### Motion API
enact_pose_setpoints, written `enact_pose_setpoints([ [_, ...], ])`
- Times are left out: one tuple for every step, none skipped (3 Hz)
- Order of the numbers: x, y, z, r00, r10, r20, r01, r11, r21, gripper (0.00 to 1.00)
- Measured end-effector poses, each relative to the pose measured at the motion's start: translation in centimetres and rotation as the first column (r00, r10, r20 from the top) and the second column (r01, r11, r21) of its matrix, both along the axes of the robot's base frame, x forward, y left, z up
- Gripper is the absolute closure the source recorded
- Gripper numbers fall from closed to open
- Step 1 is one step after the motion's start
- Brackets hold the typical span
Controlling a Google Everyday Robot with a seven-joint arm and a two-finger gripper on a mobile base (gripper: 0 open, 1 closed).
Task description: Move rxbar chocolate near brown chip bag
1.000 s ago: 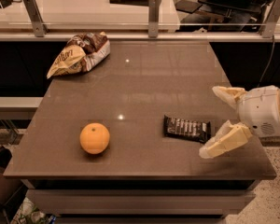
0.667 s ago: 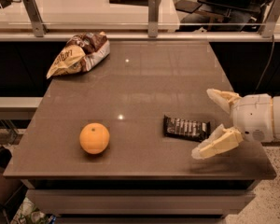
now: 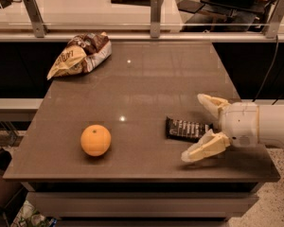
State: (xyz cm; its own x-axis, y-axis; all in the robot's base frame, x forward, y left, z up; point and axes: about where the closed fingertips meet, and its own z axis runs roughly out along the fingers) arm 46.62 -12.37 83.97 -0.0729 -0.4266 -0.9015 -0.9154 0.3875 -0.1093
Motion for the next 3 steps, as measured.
enact_pose_setpoints([
  [0.3, 0.9, -0.7, 0.9997, 0.007, -0.021, -0.008, 1.000, -0.023, 0.00],
  [0.6, 1.4, -1.1, 0.9991, 0.013, -0.040, -0.015, 0.999, -0.042, 0.00],
  [0.8, 1.8, -1.8, 0.9981, 0.018, -0.059, -0.021, 0.998, -0.051, 0.00],
])
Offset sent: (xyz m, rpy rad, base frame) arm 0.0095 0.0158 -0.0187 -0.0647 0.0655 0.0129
